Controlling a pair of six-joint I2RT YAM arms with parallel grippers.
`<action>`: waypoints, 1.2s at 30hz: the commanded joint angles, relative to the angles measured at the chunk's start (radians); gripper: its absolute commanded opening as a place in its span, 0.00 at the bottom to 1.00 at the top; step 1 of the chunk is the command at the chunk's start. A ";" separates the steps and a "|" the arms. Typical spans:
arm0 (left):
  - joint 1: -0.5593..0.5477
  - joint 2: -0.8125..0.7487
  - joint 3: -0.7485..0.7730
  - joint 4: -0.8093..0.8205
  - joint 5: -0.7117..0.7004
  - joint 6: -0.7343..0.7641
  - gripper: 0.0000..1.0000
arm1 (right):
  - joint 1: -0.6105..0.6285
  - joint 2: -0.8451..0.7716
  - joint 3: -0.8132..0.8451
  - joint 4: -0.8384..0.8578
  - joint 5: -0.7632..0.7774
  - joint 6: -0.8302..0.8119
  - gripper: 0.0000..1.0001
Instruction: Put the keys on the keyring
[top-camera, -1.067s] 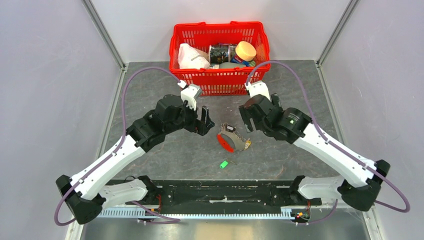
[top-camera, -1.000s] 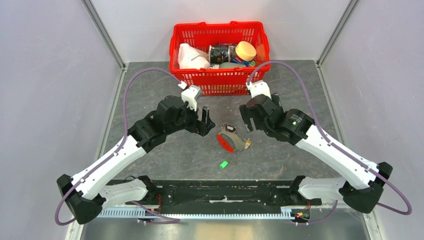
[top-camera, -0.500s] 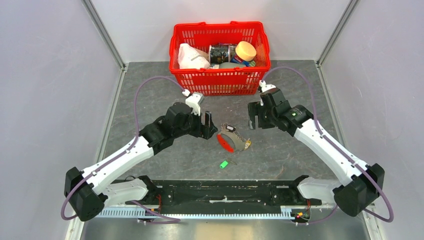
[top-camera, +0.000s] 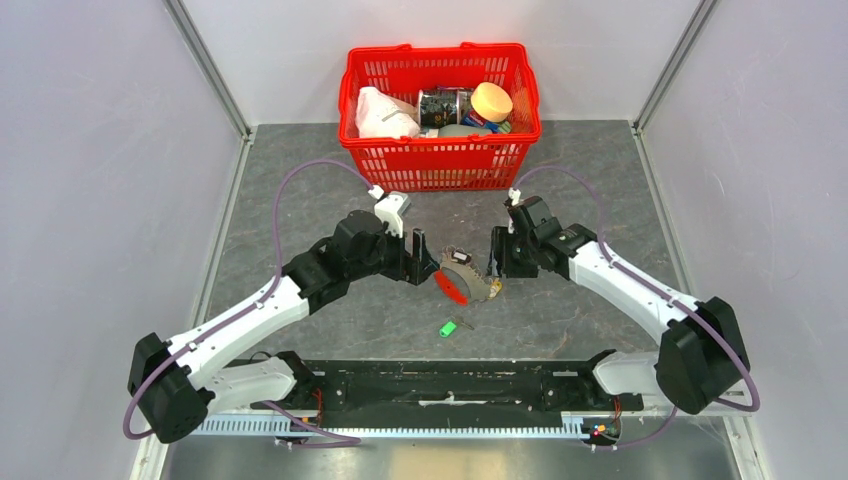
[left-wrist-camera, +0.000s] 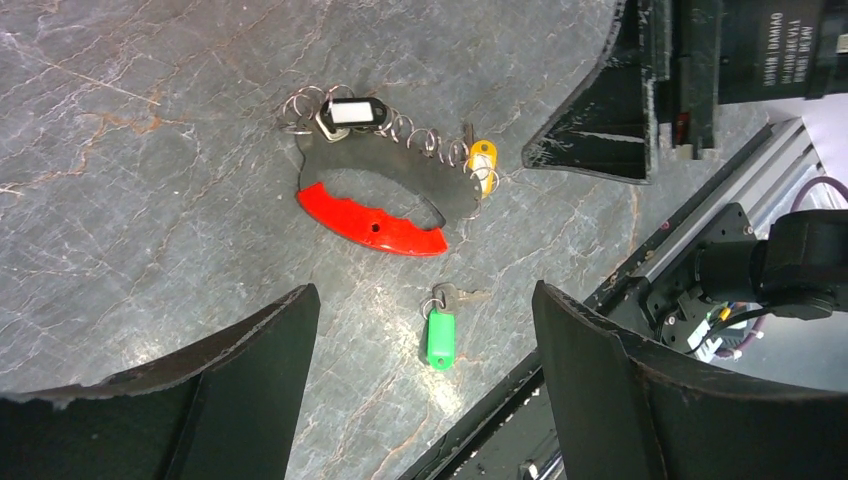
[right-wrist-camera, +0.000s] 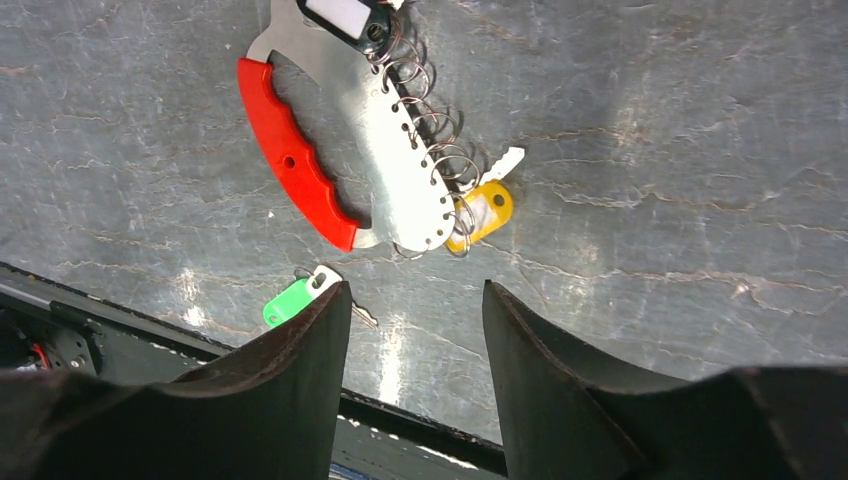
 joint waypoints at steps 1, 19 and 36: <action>-0.005 -0.032 -0.006 0.050 0.025 -0.023 0.84 | -0.002 0.014 -0.030 0.078 -0.023 0.020 0.56; -0.005 -0.023 -0.017 0.079 0.057 -0.021 0.84 | -0.009 0.100 -0.075 0.175 0.007 0.058 0.36; -0.005 -0.008 -0.013 0.082 0.069 -0.017 0.84 | -0.046 0.185 -0.076 0.247 -0.038 0.059 0.31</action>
